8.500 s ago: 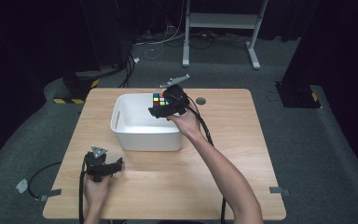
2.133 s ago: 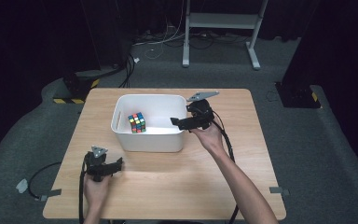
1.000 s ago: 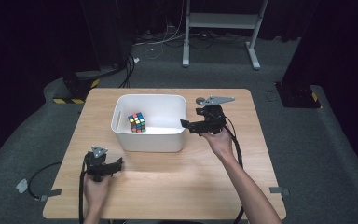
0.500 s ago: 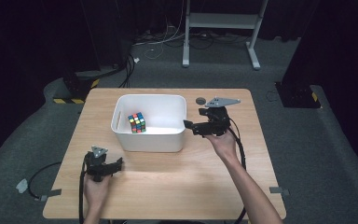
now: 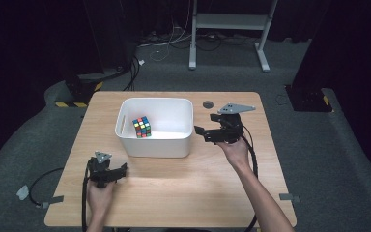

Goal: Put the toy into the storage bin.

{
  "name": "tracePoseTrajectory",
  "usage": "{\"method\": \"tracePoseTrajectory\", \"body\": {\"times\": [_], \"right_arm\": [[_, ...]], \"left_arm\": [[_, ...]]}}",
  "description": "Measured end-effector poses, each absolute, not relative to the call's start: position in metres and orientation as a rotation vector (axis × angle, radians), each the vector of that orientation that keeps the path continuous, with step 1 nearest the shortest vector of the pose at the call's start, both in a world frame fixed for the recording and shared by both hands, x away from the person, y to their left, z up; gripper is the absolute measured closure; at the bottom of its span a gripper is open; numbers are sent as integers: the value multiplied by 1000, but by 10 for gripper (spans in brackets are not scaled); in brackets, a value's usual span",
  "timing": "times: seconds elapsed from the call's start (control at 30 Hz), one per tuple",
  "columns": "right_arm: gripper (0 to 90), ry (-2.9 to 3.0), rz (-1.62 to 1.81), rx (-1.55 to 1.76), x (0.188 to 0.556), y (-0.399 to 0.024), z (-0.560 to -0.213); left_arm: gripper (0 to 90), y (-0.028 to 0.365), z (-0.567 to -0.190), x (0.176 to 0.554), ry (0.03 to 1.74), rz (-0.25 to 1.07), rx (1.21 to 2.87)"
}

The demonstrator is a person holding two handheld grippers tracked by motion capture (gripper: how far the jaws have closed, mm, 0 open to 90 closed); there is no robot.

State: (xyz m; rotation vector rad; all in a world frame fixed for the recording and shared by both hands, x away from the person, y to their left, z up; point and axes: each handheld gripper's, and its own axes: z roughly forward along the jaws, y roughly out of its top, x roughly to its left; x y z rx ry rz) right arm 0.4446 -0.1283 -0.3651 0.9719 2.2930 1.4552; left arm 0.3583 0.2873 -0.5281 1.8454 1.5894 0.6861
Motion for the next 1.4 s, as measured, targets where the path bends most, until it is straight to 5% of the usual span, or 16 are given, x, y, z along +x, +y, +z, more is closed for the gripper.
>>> {"method": "tracePoseTrajectory", "body": {"times": [1.4], "right_arm": [[196,2220,1473,1029,423,-156,-375]], "left_arm": [[150,287,-528,358,1592,688,1839]]}}
